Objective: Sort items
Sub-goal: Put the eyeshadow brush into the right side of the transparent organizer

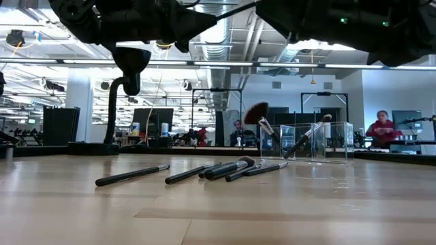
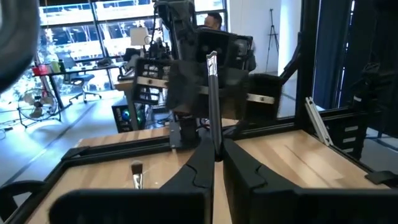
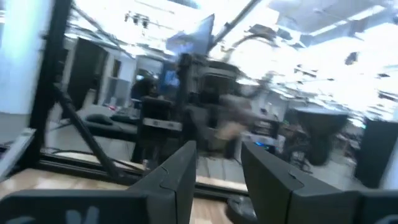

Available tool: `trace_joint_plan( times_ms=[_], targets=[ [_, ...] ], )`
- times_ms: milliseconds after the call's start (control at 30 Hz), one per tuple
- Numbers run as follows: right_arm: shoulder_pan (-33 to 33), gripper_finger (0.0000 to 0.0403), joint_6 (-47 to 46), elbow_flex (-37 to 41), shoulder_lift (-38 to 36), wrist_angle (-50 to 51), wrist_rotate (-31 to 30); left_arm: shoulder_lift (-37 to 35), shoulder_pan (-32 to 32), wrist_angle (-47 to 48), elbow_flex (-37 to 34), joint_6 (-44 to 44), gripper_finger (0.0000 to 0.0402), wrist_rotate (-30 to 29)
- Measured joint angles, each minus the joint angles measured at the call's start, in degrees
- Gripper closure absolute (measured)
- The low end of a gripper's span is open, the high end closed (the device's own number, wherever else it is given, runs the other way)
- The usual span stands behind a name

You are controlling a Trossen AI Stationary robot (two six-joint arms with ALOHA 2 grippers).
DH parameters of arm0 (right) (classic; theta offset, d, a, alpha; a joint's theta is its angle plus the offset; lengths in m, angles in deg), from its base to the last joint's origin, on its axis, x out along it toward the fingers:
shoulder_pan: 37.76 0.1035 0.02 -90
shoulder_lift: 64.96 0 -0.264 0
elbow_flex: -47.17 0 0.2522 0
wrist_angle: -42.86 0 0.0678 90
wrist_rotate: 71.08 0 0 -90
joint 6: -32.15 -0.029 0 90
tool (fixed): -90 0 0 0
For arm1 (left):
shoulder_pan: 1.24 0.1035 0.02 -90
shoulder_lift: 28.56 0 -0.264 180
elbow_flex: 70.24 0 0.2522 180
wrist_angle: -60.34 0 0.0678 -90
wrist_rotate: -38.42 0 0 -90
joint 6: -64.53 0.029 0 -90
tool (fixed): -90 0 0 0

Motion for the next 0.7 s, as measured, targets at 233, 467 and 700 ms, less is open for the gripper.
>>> trace_joint_plan(
  times_ms=[233, 467, 700],
  targets=[
    [1.48, 0.0285, 2.14, -2.87, 1.36, 0.16, 0.30, 0.00, -0.02, -0.03, 0.00, -0.18, 0.0389, 0.24],
    [2.12, 0.0285, 2.14, -3.43, 1.01, 0.31, -0.18, 0.00, -0.22, 0.07, 0.00, -0.20, 0.0389, 2.65],
    [2.01, 0.0285, 1.60, -3.43, 1.21, 1.24, -0.55, 0.00, -0.72, 0.01, 0.00, -0.19, 0.0389, 2.79]
  ],
)
